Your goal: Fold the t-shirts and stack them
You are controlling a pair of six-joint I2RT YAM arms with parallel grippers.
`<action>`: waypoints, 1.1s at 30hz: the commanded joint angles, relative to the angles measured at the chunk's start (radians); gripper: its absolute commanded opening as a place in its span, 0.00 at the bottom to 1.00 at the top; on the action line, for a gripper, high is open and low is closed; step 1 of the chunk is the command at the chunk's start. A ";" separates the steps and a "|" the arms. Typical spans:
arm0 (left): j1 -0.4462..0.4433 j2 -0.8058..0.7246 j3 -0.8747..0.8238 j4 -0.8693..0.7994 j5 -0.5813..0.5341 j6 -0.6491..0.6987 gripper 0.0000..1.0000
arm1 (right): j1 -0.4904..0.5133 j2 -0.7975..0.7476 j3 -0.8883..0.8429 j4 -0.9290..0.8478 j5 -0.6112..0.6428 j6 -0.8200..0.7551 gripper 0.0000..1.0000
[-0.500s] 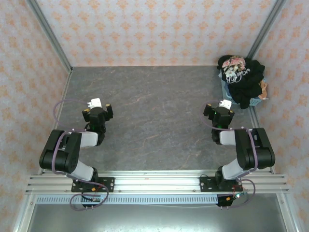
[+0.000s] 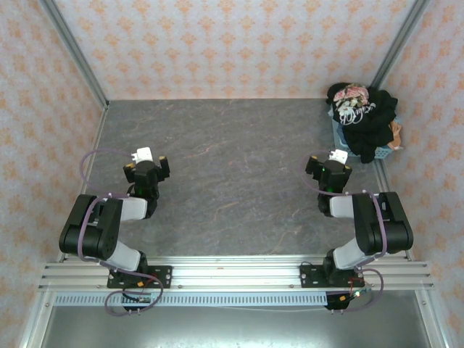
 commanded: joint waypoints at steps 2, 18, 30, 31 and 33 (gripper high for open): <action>-0.006 -0.005 0.007 0.007 -0.035 0.014 1.00 | 0.000 0.003 0.013 0.011 0.015 -0.009 0.99; -0.046 -0.368 0.636 -1.084 -0.199 -0.435 1.00 | 0.082 -0.311 0.748 -1.134 0.302 0.486 0.99; -0.145 -0.146 1.051 -1.190 0.503 -0.595 1.00 | -0.109 0.211 1.251 -1.387 0.229 0.678 0.99; -0.169 -0.147 1.051 -1.194 0.517 -0.599 0.99 | -0.121 0.248 1.279 -1.404 0.231 0.685 0.99; -0.211 -0.156 1.039 -1.201 0.532 -0.605 0.98 | -0.141 0.316 1.311 -1.403 0.216 0.690 0.99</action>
